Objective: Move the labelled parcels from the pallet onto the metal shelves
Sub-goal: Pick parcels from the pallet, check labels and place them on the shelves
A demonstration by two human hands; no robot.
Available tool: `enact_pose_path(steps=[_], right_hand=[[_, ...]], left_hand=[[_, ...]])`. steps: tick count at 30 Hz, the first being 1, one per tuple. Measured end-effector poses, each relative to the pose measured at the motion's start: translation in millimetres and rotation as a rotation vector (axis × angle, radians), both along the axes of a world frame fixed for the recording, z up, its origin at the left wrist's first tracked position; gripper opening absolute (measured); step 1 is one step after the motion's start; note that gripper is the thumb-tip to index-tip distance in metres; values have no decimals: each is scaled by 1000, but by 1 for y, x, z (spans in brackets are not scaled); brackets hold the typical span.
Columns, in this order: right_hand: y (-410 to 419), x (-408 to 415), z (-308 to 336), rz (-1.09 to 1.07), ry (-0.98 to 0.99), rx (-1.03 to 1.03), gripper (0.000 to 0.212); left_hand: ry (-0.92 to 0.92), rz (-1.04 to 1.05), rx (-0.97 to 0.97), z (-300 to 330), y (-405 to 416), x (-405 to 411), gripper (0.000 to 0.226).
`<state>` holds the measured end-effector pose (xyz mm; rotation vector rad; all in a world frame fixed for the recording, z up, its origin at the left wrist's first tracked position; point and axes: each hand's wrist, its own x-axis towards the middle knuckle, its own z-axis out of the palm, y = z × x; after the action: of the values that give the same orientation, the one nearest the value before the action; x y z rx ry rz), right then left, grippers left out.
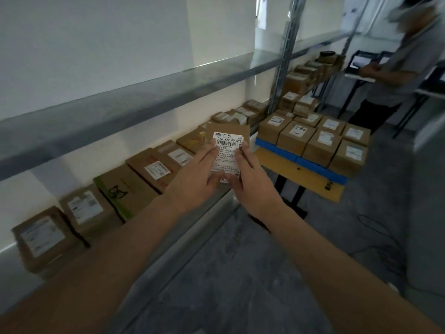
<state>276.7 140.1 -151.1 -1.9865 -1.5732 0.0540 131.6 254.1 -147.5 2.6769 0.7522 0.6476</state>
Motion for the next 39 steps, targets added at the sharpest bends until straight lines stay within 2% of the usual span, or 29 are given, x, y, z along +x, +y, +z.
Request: enact_pose_path(steps=[11, 17, 31, 39], right_hand=[[29, 72, 6, -295, -40, -48, 71], [37, 119, -3, -392, -35, -53, 71], [47, 320, -33, -455, 52, -62, 69], [55, 429, -36, -451, 63, -63, 67]], left_hand=[[-50, -300, 5, 4, 66, 109, 64], [-48, -399, -22, -5, 85, 172, 64], [57, -404, -72, -32, 95, 383, 64], [28, -416, -141, -37, 102, 490, 63]])
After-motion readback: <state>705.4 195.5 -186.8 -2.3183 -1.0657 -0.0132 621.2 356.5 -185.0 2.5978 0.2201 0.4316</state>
